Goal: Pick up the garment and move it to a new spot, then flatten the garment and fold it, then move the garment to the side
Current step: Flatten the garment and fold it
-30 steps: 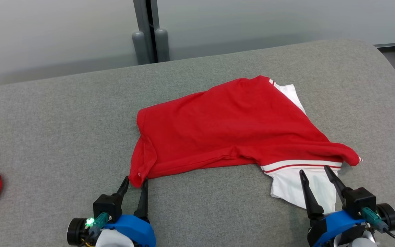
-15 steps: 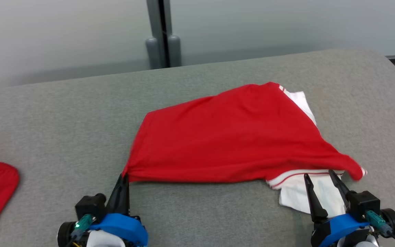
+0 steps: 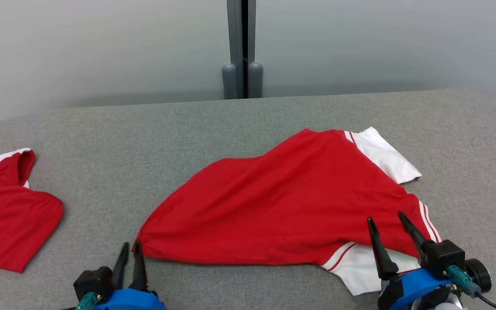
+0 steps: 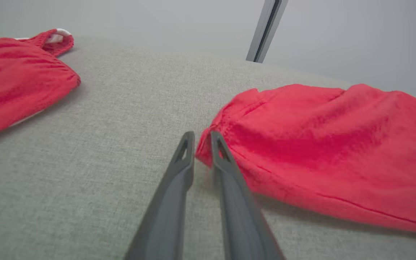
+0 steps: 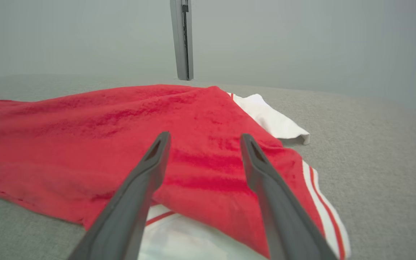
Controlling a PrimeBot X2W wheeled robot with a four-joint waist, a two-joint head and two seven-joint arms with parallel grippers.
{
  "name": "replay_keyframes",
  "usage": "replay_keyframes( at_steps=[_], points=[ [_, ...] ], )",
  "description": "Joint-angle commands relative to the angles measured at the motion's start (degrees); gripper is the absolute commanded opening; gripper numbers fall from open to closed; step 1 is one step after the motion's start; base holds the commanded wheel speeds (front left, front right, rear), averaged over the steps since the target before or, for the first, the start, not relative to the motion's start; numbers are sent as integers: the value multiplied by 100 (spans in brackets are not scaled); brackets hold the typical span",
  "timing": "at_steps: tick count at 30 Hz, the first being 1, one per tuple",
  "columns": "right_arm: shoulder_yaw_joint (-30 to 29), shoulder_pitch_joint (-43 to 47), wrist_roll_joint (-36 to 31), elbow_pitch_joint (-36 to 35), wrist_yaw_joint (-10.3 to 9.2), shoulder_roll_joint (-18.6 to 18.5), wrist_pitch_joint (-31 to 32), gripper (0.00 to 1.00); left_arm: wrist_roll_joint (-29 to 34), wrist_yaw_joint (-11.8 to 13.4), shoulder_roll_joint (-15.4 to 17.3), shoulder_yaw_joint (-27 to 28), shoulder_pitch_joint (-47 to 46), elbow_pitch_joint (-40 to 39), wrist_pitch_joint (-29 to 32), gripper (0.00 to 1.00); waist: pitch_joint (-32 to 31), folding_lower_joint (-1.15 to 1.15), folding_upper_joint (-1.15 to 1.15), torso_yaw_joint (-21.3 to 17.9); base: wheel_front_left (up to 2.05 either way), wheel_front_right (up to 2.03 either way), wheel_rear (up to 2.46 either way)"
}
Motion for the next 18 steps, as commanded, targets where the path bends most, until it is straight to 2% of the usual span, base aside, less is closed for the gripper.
replay_keyframes(
  at_steps=[1, 10, 18],
  points=[
    [0, 51, 10, -45, -4, 10, -2, 100, 44, 26, 10, 42, 44, -47, -17, 100, -16, 0, 0, -4, 0, 0, 0],
    [-161, 231, -181, -815, -4, 69, -2, 100, 926, 65, 10, 221, 263, -651, -17, 100, -209, 0, 0, -119, 0, 0, 0],
    [-316, 534, 159, -493, -3, 76, -1, 100, 1226, 107, 10, 369, 447, -593, -17, 100, -374, 0, 0, -230, 0, 0, 0]
  ],
)
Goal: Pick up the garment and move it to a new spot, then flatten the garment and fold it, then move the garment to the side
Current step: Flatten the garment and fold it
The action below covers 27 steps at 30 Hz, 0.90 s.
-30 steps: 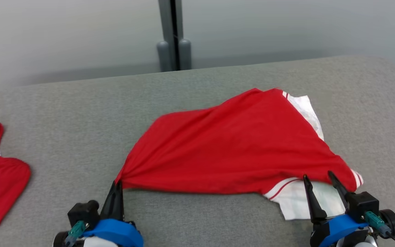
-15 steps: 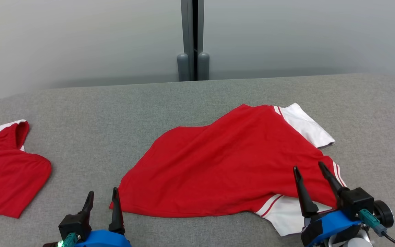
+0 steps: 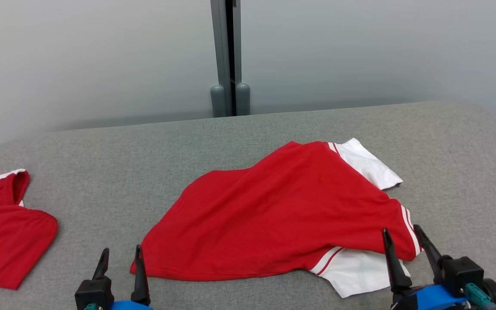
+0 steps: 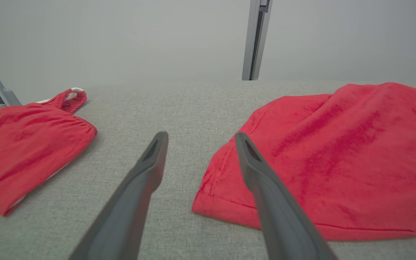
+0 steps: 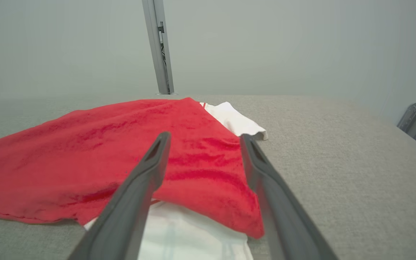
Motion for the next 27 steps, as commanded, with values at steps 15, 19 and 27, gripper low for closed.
replay_keyframes(
  at_steps=[15, 19, 27],
  points=[
    [205, 188, -139, 1121, -3, -5, -2, 100, -116, 30, 5, -132, 132, 110, -17, 100, 38, 1, 1, 109, 0, 0, 0],
    [16, 377, -224, 1303, -2, 1, -2, 100, -193, 8, 5, -191, 194, 153, -17, 100, 13, 1, 1, 108, 0, 0, 0],
    [-413, 65, -169, 1459, -2, 0, -2, 100, -195, -40, 7, -274, 108, 125, -17, 100, 113, 1, 1, 84, 0, 0, 0]
  ],
)
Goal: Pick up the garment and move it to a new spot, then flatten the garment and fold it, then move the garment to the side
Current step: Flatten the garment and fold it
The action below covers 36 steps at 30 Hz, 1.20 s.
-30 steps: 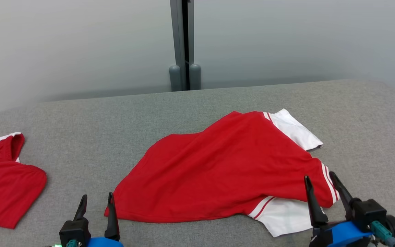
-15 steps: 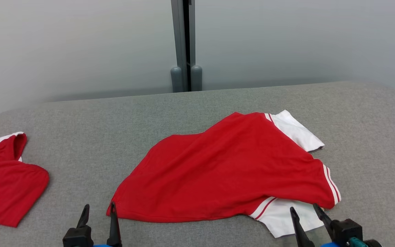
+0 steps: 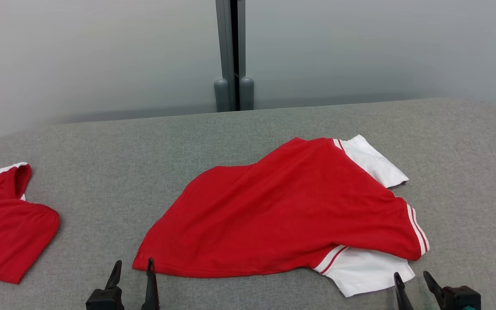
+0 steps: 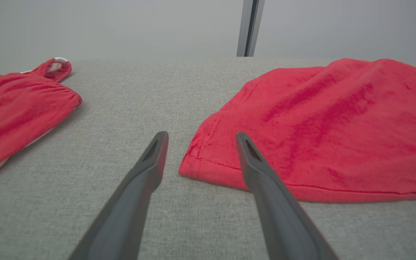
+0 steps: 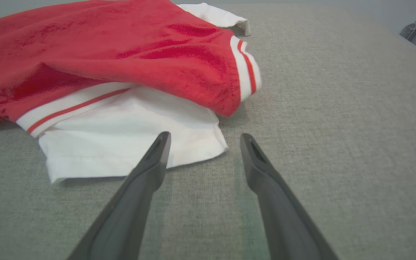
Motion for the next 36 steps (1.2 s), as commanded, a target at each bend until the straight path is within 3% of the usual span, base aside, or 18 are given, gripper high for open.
replay_keyframes(
  at_steps=[1, 15, 17, 18, 22, 29, 36],
  points=[
    [-46, -136, -42, 60, -3, -8, -2, 100, 23, -17, 13, -10, -81, -23, -17, 100, 27, 0, -1, 17, 0, 0, 0],
    [-428, -913, -414, 1359, -3, -7, 10, 100, 68, -96, 10, -8, -232, -40, -17, 100, 309, 0, -1, 160, 0, 0, 0],
    [-341, -960, -386, 1575, -3, 2, 44, 49, 77, -110, 9, 13, -237, -40, -17, 100, 340, 0, -1, 149, 0, 0, 0],
    [-282, -974, -376, 1682, -3, 4, 49, 2, 82, -119, 9, 23, -241, -35, -17, 100, 348, 0, -1, 143, 0, 0, 0],
    [-226, -978, -347, 1803, -3, 12, 51, 0, 61, -129, 11, 23, -252, -7, -17, 100, 331, 0, -1, 98, 0, 0, 0],
    [-548, -765, -270, 1151, -7, -269, 3, 0, -81, -131, 8, -25, -192, 42, -17, 100, 236, 0, -1, -41, 0, 0, 0],
    [-733, -593, -214, 479, -6, -401, -2, 0, -156, -330, 6, -135, -193, 322, -17, 100, 208, 0, -1, -308, 0, 0, 0]
  ],
)
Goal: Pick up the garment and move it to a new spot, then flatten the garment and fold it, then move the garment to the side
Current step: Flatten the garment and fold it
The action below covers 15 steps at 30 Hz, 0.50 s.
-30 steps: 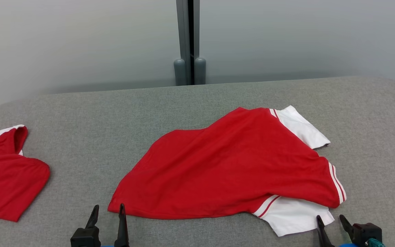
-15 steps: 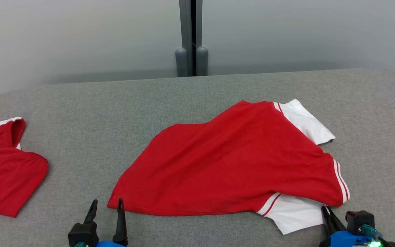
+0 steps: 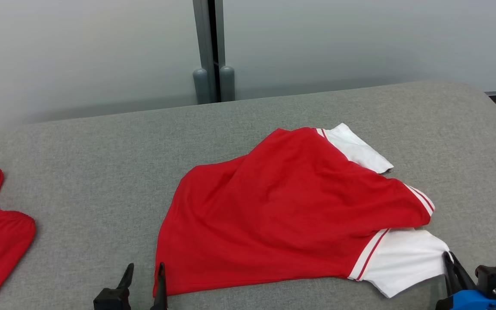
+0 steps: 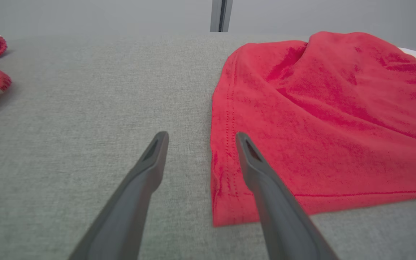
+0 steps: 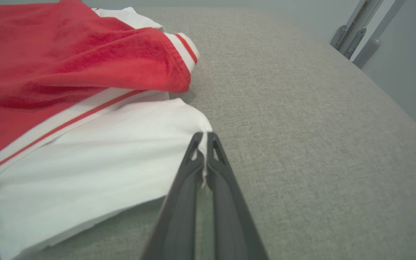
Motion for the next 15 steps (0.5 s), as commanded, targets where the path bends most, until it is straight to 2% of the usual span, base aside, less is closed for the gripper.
replay_keyframes(
  at_steps=[1, 7, 15],
  points=[
    [-27, 24, 50, -66, -10, -36, -2, 0, -24, -47, -1, -21, -40, 83, -17, 100, -25, 0, -1, -69, 0, 0, 0],
    [-67, -30, 75, -164, -10, 20, -2, 0, -182, -229, 5, -247, -40, 407, -17, 100, -29, 0, -1, -177, 0, 0, 0],
    [-58, -59, 59, -230, -10, 60, -2, 0, -575, -305, 1, -551, -42, 779, -13, 100, -26, 0, -1, -150, 0, 0, 0]
  ],
)
